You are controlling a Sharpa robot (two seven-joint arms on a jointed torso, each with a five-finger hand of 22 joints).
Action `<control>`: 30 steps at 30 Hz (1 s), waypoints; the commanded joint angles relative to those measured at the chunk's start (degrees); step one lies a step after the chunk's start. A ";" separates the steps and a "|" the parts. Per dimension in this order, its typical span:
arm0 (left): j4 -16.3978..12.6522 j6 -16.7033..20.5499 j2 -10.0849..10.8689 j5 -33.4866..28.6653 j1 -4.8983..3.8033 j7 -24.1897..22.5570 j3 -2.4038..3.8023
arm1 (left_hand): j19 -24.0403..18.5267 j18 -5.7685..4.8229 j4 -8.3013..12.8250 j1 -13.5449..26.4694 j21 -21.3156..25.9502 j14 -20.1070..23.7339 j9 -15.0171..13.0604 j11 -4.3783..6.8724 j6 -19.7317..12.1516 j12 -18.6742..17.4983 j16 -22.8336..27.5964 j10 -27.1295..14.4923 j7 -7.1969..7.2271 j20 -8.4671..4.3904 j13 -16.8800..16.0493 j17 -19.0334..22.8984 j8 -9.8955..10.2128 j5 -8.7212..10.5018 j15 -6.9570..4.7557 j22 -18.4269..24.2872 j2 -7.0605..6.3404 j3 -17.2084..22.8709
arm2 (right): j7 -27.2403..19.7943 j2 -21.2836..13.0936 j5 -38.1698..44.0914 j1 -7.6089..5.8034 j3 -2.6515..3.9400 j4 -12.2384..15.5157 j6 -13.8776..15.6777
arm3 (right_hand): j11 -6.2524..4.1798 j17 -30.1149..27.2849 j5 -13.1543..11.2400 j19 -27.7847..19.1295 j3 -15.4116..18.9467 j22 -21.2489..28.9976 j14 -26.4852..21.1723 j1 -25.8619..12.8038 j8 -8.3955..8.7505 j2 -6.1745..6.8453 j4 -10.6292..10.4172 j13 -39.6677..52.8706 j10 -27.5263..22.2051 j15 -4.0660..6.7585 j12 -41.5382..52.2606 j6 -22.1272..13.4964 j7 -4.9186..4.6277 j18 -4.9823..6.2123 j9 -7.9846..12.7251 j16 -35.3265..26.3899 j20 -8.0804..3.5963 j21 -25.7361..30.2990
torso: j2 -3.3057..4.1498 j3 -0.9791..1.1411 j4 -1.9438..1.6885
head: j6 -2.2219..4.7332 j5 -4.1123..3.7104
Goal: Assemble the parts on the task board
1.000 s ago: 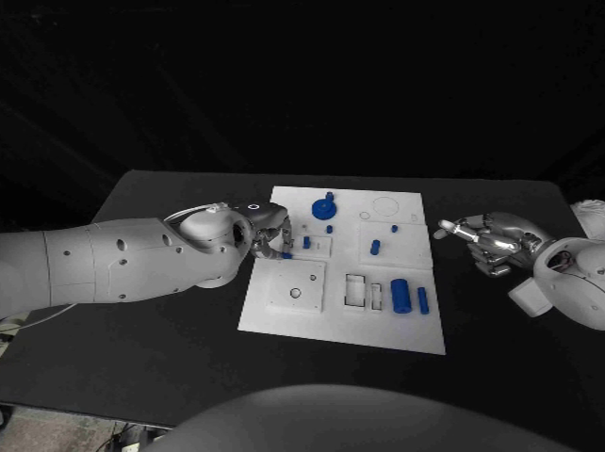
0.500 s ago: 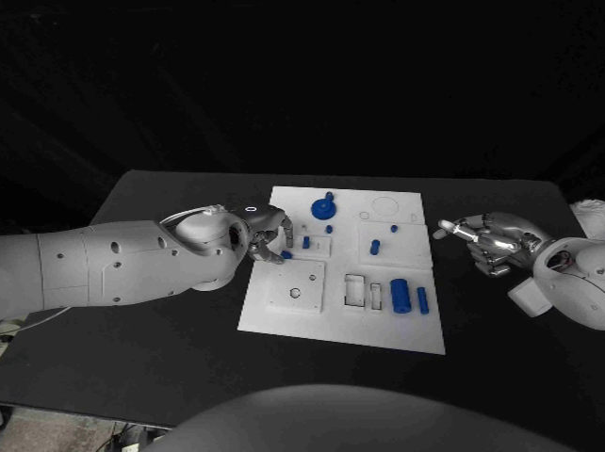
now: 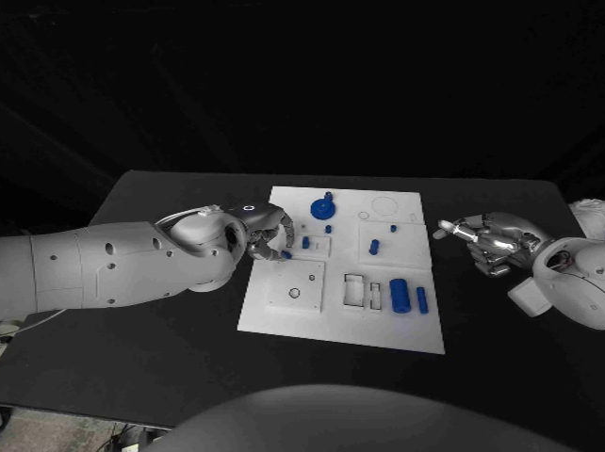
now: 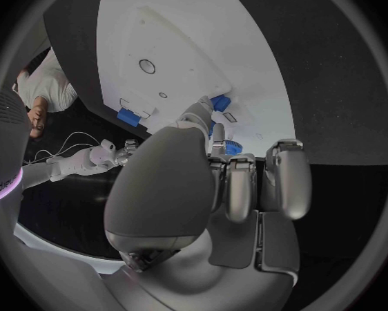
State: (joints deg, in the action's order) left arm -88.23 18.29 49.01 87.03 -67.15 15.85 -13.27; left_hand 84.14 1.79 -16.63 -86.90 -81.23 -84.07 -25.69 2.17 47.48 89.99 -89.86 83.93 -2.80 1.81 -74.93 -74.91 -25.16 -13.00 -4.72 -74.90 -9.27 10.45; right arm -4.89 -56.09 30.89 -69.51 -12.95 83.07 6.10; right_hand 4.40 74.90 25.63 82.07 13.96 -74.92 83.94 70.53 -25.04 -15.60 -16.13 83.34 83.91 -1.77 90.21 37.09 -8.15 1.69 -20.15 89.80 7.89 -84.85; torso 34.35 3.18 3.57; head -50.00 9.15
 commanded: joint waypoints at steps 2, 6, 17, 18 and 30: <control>-0.39 2.23 -0.28 2.92 0.01 -1.25 0.01 | 2.29 0.06 -0.01 -0.37 -0.34 -5.93 1.49 -0.01 2.46 0.01 -0.14 6.07 0.03 -0.16 -15.07 -15.09 0.89 -1.99 -0.24 -12.64 0.48 1.25 | -0.26 0.03 0.15 0.06 -0.01 0.09 -0.93 | -0.69 15.10 0.25 -0.17 -0.44 -12.34 6.06 0.52 0.29 0.10 0.03 6.66 6.09 0.41 -0.21 0.34 0.09 0.38 0.05 0.20 -0.01 0.35 | 0.03 -0.02 0.01 | 0.00 0.06; -0.49 1.13 -0.54 8.26 0.01 -0.38 0.01 | 2.53 -0.05 0.07 -0.85 -0.90 -5.93 4.47 -0.01 5.77 0.01 -0.14 6.07 0.12 -0.17 -15.07 -15.09 3.66 -2.44 -0.21 -12.80 -0.01 4.03 | -0.29 0.04 0.15 0.07 -0.01 0.10 -0.96 | -0.69 15.10 0.26 -0.14 -0.47 -12.35 6.06 0.60 0.28 0.14 0.07 6.66 6.09 0.42 -0.21 0.36 0.10 0.37 0.05 0.20 -0.01 0.32 | 0.00 0.00 0.04 | 0.00 0.16; -0.37 -3.44 -0.77 11.35 0.01 1.52 0.01 | 2.62 -0.10 0.19 -0.76 -1.16 -5.93 7.43 -0.20 8.14 0.01 -0.14 6.07 -0.26 -0.10 -15.07 -15.09 7.08 -1.52 -0.02 -12.87 -1.87 7.25 | -0.33 -0.03 0.15 0.10 -0.01 0.05 -1.01 | -0.69 15.10 0.26 -0.15 -0.47 -12.35 6.06 0.65 0.28 0.19 0.09 6.66 6.09 0.42 -0.21 0.39 0.10 0.38 0.06 0.20 -0.01 0.34 | 0.01 0.00 0.04 | 0.00 0.04; -0.35 -3.56 -0.78 11.34 0.01 1.58 0.01 | 2.62 -0.09 0.18 -0.71 -1.15 -5.93 7.49 -0.20 8.13 0.01 -0.14 6.07 -0.27 -0.09 -15.07 -15.09 7.18 -1.46 -0.01 -12.86 -1.92 7.29 | -0.32 -0.03 0.15 0.11 -0.01 0.04 -1.02 | -0.69 15.10 0.26 -0.15 -0.47 -12.35 6.06 0.65 0.28 0.19 0.09 6.66 6.09 0.42 -0.21 0.39 0.10 0.38 0.06 0.20 -0.01 0.34 | 0.01 0.00 0.04 | 0.00 0.03; -0.17 -4.84 -0.89 10.03 0.02 2.30 0.01 | 2.63 -0.10 0.03 0.53 -1.16 -5.93 8.43 -0.51 8.19 0.01 -0.14 6.07 -0.72 0.04 -15.07 -15.09 8.50 -0.63 0.19 -12.86 -2.53 7.60 | -0.30 0.22 0.15 0.14 -0.01 -0.34 -1.08 | -0.70 15.10 0.26 -0.14 -0.47 -12.35 6.06 0.67 0.27 0.21 0.10 6.66 6.09 0.42 -0.21 0.41 0.10 0.38 0.06 0.20 -0.02 0.33 | 0.00 0.01 0.01 | 0.00 0.26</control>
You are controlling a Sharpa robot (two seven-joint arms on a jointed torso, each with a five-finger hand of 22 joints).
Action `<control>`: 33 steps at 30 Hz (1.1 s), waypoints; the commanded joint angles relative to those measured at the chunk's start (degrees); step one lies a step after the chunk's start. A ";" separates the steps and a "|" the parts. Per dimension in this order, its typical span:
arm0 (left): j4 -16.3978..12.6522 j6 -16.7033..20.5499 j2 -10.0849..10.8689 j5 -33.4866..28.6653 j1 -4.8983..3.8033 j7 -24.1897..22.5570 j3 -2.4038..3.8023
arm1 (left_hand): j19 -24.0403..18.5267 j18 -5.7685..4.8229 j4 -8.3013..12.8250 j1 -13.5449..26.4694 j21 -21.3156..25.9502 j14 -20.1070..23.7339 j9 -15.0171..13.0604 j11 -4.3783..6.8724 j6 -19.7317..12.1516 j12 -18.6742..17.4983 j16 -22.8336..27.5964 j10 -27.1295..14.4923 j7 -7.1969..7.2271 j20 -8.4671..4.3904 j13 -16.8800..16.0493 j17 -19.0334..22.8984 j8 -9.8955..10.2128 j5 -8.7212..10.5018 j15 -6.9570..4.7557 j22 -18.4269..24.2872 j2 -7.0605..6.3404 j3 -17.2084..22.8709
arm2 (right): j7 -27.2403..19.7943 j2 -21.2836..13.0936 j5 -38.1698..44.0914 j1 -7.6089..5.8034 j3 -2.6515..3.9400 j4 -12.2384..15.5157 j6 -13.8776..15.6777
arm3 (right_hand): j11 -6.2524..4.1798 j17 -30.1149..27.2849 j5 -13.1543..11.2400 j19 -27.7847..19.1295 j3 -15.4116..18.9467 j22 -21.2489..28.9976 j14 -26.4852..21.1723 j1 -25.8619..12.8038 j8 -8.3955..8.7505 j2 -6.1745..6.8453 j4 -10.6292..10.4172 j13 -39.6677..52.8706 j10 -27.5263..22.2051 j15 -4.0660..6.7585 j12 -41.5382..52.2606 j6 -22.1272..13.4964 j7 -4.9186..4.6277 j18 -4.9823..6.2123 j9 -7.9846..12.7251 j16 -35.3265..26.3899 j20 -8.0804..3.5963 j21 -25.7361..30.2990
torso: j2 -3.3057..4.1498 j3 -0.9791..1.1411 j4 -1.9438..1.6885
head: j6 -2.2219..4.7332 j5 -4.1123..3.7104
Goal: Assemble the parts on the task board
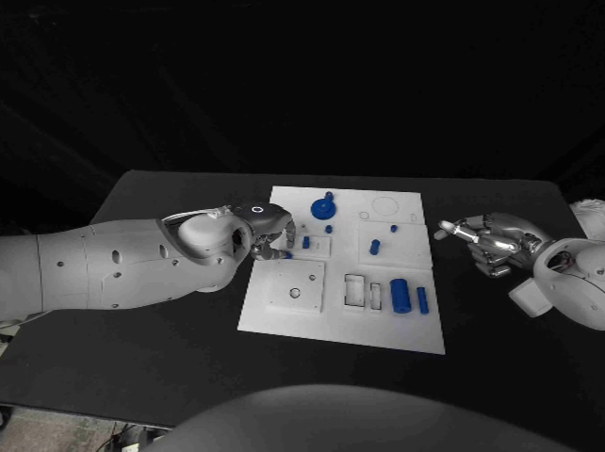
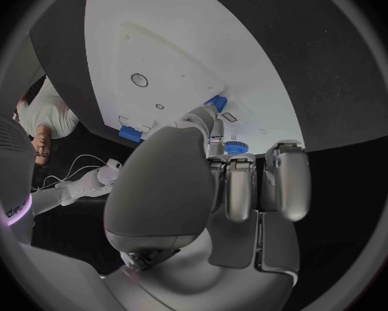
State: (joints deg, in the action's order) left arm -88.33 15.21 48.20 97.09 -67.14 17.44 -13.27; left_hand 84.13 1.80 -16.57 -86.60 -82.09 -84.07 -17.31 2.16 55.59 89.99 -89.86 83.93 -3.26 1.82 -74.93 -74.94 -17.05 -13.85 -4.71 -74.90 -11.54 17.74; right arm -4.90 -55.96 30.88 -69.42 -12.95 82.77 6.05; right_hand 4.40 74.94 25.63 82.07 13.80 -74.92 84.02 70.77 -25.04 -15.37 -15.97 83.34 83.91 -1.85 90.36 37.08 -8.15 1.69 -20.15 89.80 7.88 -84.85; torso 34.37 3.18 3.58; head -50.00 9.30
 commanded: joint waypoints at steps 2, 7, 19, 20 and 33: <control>-0.08 -1.99 -0.05 -0.21 0.01 0.87 0.01 | 2.64 -0.11 -0.06 0.48 -0.31 -5.93 0.16 -0.57 0.16 0.01 -0.14 6.07 -0.36 0.07 -15.07 -15.06 0.53 0.31 0.23 -12.87 -0.27 0.32 | -0.29 0.16 0.16 0.06 -0.01 -0.11 -1.05 | -0.70 15.06 0.26 -0.14 -0.31 -12.35 5.98 0.43 0.27 -0.01 -0.07 6.66 6.09 0.50 -0.36 0.41 0.10 0.38 0.07 0.20 -0.01 0.33 | -0.01 0.01 0.00 | 0.00 0.13; 0.11 -2.35 -0.17 -0.40 0.02 1.08 0.01 | 2.64 -0.12 -0.01 0.66 -0.32 -5.93 0.26 -0.64 0.44 0.01 -0.14 6.07 -0.42 0.12 -15.07 -15.06 0.61 0.38 0.29 -12.87 -0.18 0.41 | -0.30 0.27 0.15 0.07 -0.01 -0.20 -1.10 | -0.70 15.06 0.26 -0.14 -0.31 -12.35 5.98 0.43 0.27 -0.01 -0.07 6.66 6.09 0.50 -0.36 0.41 0.10 0.38 0.07 0.20 -0.01 0.33 | -0.01 0.00 0.00 | 0.00 0.25; 0.93 -1.82 -0.85 -0.47 0.15 0.73 0.01 | 2.77 -0.17 0.53 -0.29 -0.59 -5.93 0.49 -0.55 2.44 0.01 -0.14 6.07 -0.22 0.19 -15.07 -15.06 0.50 0.20 0.28 -12.94 0.26 1.32 | -0.39 0.32 0.15 0.12 -0.01 -0.22 -1.19 | -0.70 15.06 0.26 -0.23 -0.32 -12.32 5.98 0.46 0.26 0.02 -0.07 6.66 6.09 0.51 -0.36 0.47 0.10 0.40 0.07 0.20 -0.02 0.39 | 0.00 0.01 0.05 | 0.00 0.22; 0.98 -1.75 -0.90 -0.45 0.17 0.72 0.01 | 2.79 -0.17 0.57 -0.37 -0.63 -5.93 0.49 -0.54 2.72 0.01 -0.14 6.07 -0.20 0.19 -15.07 -15.06 0.45 0.20 0.27 -12.96 0.29 1.37 | -0.40 0.31 0.15 0.13 -0.01 -0.21 -1.19 | -0.70 15.06 0.26 -0.23 -0.32 -12.32 5.98 0.46 0.26 0.02 -0.07 6.66 6.09 0.51 -0.36 0.47 0.10 0.40 0.07 0.20 -0.02 0.39 | 0.00 0.01 0.05 | 0.00 0.18; 1.15 -0.09 -0.95 -0.21 1.25 0.96 0.02 | 2.99 -0.27 1.74 -1.75 -1.04 -5.93 -0.12 -0.75 8.89 0.01 -0.14 6.07 0.42 0.19 -15.07 -15.06 -1.46 -0.84 0.35 -13.07 0.95 1.74 | -0.50 0.08 0.14 0.19 -0.01 -0.12 -1.07 | -0.70 15.06 0.26 -0.23 -0.32 -12.32 5.98 0.46 0.26 0.02 -0.07 6.66 6.09 0.51 -0.36 0.47 0.10 0.40 0.07 0.20 -0.02 0.39 | 0.00 0.01 -0.02 | 0.00 0.06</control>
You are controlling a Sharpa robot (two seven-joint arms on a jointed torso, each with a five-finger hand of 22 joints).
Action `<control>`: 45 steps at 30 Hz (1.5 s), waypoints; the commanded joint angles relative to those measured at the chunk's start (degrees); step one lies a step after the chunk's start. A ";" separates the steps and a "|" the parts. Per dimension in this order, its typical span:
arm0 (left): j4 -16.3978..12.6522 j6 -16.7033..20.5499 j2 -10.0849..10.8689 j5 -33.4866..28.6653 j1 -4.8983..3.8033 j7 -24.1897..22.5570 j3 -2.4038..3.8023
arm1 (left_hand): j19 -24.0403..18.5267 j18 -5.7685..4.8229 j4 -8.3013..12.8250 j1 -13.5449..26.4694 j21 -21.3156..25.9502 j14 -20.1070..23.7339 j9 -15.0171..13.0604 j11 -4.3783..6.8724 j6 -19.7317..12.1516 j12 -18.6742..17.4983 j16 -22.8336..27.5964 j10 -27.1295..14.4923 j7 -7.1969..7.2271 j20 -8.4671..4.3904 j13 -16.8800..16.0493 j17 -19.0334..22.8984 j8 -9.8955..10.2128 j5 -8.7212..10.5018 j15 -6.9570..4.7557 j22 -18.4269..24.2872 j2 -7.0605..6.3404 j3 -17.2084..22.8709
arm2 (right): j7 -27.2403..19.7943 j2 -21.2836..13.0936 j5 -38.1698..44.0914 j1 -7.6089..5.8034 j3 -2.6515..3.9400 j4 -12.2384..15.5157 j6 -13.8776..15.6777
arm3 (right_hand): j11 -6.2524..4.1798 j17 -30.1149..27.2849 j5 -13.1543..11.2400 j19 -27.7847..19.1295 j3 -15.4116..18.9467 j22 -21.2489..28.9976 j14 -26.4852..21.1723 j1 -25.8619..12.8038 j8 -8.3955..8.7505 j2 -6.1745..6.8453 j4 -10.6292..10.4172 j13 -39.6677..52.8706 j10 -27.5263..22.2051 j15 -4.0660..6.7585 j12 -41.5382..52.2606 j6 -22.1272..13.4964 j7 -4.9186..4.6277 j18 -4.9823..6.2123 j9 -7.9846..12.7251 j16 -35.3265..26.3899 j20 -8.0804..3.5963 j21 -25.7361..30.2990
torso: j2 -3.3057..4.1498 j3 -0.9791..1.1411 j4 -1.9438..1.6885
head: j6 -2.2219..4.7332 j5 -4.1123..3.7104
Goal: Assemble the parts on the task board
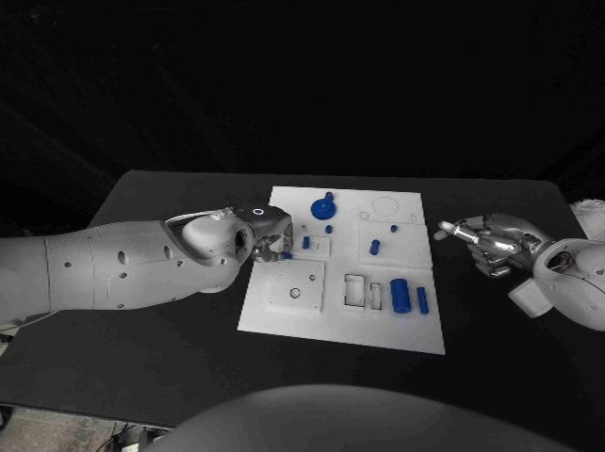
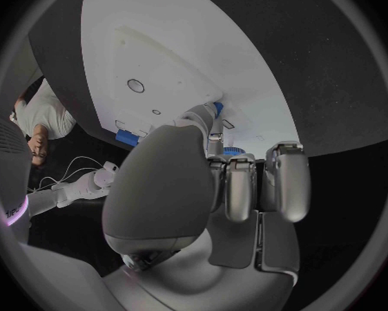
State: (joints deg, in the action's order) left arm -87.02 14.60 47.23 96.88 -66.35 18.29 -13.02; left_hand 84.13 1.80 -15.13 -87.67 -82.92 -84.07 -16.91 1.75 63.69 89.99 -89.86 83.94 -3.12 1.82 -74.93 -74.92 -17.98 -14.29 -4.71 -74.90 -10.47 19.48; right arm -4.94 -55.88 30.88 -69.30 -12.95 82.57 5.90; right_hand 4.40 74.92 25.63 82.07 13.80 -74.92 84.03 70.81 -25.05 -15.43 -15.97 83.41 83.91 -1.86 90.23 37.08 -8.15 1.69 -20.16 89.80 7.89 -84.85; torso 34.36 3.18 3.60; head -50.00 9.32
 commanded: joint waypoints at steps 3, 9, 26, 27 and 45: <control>-0.35 2.66 0.35 0.06 0.55 -0.20 -0.23 | 3.05 -0.29 0.30 -0.67 -0.33 -5.93 -0.58 -0.31 1.21 0.01 -0.14 6.06 0.33 0.21 -15.07 -15.08 -0.64 -0.79 0.36 -13.10 -0.01 0.10 | -0.49 0.02 0.14 0.10 -0.01 0.07 -0.89 | -0.70 15.08 0.26 -0.24 -0.34 -12.32 5.97 0.43 0.25 0.07 -0.09 6.59 6.09 0.52 -0.23 0.52 0.10 0.41 0.08 0.20 -0.02 0.40 | 0.00 0.01 -0.06 | 0.00 0.09; -0.98 10.35 1.96 -6.46 0.60 -5.03 -0.22 | 3.36 -0.43 0.01 -0.67 -1.00 -5.93 -0.70 0.07 2.27 0.01 -0.14 6.06 0.65 0.06 -15.07 -15.08 -0.71 0.63 0.09 -13.30 -0.35 0.50 | -0.46 -0.04 0.14 0.14 -0.01 0.13 -0.84 | -0.70 15.08 0.26 -0.24 -0.34 -12.32 5.97 0.43 0.25 0.07 -0.09 6.59 6.09 0.52 -0.23 0.52 0.10 0.41 0.08 0.20 -0.02 0.40 | 0.02 -0.02 -0.03 | 0.00 -0.06; 3.10 16.29 3.98 -54.37 0.62 -33.51 -0.23 | 4.64 -1.15 -1.07 -1.39 -4.21 -5.93 -0.62 0.12 3.01 0.01 -0.14 6.06 0.68 -0.01 -15.07 -15.08 -0.27 -0.91 0.13 -14.25 -0.79 -0.05 | -0.25 0.05 0.14 0.33 -0.01 -0.02 -0.78 | -0.70 15.08 0.24 -0.25 -0.34 -12.31 5.97 0.43 0.24 0.07 -0.12 6.59 6.09 0.52 -0.23 0.55 0.09 0.41 0.09 0.20 -0.02 0.41 | 0.00 -0.01 -0.02 | 0.00 0.56; 3.81 15.97 3.59 -55.69 0.79 -33.40 -0.23 | 4.58 -1.13 -1.13 -1.50 -4.12 -5.93 -0.60 0.09 3.03 0.01 -0.14 6.06 0.65 0.01 -15.07 -15.08 -0.19 -1.35 0.17 -14.22 -0.70 -0.40 | -0.27 0.04 0.13 0.36 -0.01 -0.01 -0.78 | -0.70 15.08 0.24 -0.25 -0.34 -12.31 5.97 0.43 0.24 0.07 -0.12 6.59 6.09 0.52 -0.23 0.55 0.09 0.41 0.09 0.20 -0.02 0.41 | 0.01 -0.02 -0.02 | 0.00 0.58; 9.78 15.37 -0.30 -58.22 4.70 -26.59 -0.22 | 4.20 -1.00 -1.13 -3.20 -3.69 -5.93 -0.08 -0.17 3.36 0.01 -0.14 6.06 0.51 0.35 -15.07 -15.08 1.36 2.61 0.50 -14.05 1.80 -4.18 | -0.17 -0.19 0.03 0.49 -0.01 0.09 -0.73 | -0.70 15.08 0.24 -0.28 -0.35 -12.30 5.97 0.45 0.25 0.09 -0.12 6.59 6.09 0.52 -0.23 0.56 0.10 0.42 0.10 0.20 -0.02 0.42 | -0.01 -0.04 -0.03 | 0.00 1.26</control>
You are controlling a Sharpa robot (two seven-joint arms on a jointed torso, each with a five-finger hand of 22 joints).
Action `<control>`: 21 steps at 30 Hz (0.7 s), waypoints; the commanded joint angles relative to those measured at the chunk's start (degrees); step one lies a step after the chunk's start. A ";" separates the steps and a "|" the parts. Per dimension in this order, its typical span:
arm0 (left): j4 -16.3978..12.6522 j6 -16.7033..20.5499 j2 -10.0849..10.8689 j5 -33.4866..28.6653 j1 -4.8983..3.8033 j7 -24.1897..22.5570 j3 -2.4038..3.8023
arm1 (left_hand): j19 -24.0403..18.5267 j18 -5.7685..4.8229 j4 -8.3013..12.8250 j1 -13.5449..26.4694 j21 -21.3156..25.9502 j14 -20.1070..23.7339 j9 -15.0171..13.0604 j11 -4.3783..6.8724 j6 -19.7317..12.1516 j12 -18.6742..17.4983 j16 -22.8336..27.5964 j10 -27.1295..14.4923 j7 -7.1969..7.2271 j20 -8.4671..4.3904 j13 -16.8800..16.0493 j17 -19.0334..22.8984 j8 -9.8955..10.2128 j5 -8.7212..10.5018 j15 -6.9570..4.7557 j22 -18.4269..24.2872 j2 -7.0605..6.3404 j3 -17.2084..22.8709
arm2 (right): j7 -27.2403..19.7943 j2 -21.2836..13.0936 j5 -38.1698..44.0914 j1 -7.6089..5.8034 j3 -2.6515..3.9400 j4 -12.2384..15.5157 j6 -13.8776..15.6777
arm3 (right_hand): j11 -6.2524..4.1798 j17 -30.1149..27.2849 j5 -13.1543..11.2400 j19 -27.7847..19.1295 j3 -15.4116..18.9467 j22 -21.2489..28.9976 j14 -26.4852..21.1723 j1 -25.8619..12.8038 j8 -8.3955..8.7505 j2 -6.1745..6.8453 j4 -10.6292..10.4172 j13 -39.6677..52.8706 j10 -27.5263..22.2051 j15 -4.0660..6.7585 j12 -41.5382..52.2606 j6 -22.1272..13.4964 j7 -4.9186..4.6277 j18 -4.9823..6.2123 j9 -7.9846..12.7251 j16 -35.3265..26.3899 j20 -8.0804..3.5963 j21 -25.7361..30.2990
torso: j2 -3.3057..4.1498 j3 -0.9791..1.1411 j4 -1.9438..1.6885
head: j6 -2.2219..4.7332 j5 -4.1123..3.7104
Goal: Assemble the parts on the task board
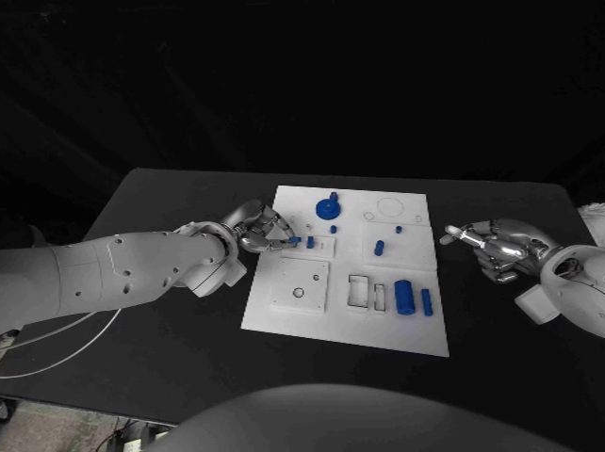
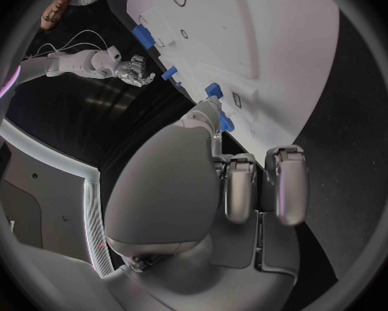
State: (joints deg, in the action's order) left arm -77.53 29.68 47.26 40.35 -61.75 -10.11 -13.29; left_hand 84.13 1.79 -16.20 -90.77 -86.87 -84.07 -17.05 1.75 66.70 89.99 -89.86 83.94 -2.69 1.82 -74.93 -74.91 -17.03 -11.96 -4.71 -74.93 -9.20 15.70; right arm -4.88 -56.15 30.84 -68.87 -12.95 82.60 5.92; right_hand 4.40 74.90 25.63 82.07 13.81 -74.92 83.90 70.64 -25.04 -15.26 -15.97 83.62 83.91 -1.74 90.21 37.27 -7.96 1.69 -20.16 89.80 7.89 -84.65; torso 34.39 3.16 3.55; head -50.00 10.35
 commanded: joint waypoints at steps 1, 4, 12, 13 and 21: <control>0.43 0.16 -0.46 -1.70 0.16 2.05 0.05 | 4.20 -0.99 -0.06 -0.09 0.26 -5.93 0.07 -0.18 0.36 0.01 -0.14 6.06 0.09 0.35 -15.07 -15.09 0.42 0.30 0.50 -14.03 0.54 -0.41 | -0.23 0.12 0.06 0.06 -0.01 0.04 -0.76 | -0.70 15.10 0.24 -0.28 -0.35 -12.30 6.10 0.62 0.25 -0.07 -0.12 6.38 6.09 0.40 -0.21 0.38 -0.09 0.41 0.10 0.20 -0.02 0.22 | -0.04 -0.03 0.01 | 0.00 0.31; 0.77 -0.16 -0.77 -1.70 0.26 2.67 0.05 | 4.16 -0.98 -0.08 -0.18 0.31 -5.93 0.15 -0.18 0.47 0.01 -0.14 6.06 0.12 0.38 -15.07 -15.09 0.61 0.90 0.52 -14.01 0.77 -0.72 | -0.24 0.23 0.05 0.08 -0.01 -0.01 -0.79 | -0.70 15.10 0.24 -0.28 -0.35 -12.30 6.10 0.62 0.25 -0.07 -0.12 6.38 6.09 0.40 -0.21 0.38 -0.09 0.41 0.10 0.20 -0.02 0.22 | -0.06 -0.03 0.02 | 0.00 0.59; 1.21 -1.07 -1.01 -1.71 0.36 3.90 0.06 | 4.04 -0.94 -0.11 -0.65 0.41 -5.93 0.51 -0.20 0.98 0.01 -0.14 6.06 0.21 0.47 -15.07 -15.09 1.41 3.54 0.60 -13.96 1.56 -1.64 | -0.27 0.37 0.02 0.16 -0.01 -0.10 -0.80 | -0.70 15.10 0.24 -0.29 -0.36 -12.30 6.10 0.63 0.25 -0.07 -0.14 6.38 6.09 0.40 -0.21 0.38 -0.08 0.42 0.11 0.20 -0.02 0.23 | -0.03 0.00 0.05 | 0.00 0.97; 1.25 -1.20 -1.00 -1.71 0.36 4.20 0.06 | 4.03 -0.94 -0.12 -0.71 0.43 -5.93 0.55 -0.21 1.03 0.01 -0.14 6.06 0.21 0.49 -15.07 -15.09 1.50 3.82 0.62 -13.95 1.65 -1.73 | -0.26 0.37 0.02 0.17 -0.01 -0.12 -0.81 | -0.70 15.10 0.24 -0.29 -0.36 -12.30 6.10 0.63 0.25 -0.07 -0.14 6.38 6.09 0.40 -0.21 0.38 -0.08 0.42 0.11 0.20 -0.02 0.23 | -0.03 0.00 0.06 | 0.00 1.00; 1.73 -2.58 -1.05 -1.48 0.41 7.39 0.06 | 3.82 -0.85 -0.09 -0.90 0.79 -5.93 0.65 -0.24 1.05 0.01 -0.14 6.06 0.16 0.52 -15.07 -15.09 1.74 4.26 0.66 -13.84 1.87 -1.85 | -0.24 0.38 0.00 0.21 -0.01 -0.11 -0.88 | -0.70 15.10 0.25 -0.29 -0.38 -12.30 6.10 0.65 0.26 -0.08 -0.14 6.38 6.09 0.40 -0.21 0.38 -0.07 0.42 0.11 0.20 -0.02 0.23 | -0.03 -0.01 0.06 | 0.00 1.00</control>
State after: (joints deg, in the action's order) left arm -75.81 28.87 46.36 39.10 -61.41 -5.20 -13.23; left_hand 83.93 1.79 -16.25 -91.62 -86.41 -83.86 -16.37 1.75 67.50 89.99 -89.86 83.94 -2.48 2.03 -74.93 -74.95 -15.47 -8.08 -4.50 -74.92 -7.81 14.24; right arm -4.88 -55.82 30.79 -68.72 -12.95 82.45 5.91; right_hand 4.40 74.94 25.63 82.07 13.64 -74.92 83.91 70.58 -25.05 -15.20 -16.13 83.62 83.91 -1.75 90.24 37.27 -7.97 1.69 -20.11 89.80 7.88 -84.65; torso 34.34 3.16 3.61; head -50.00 11.38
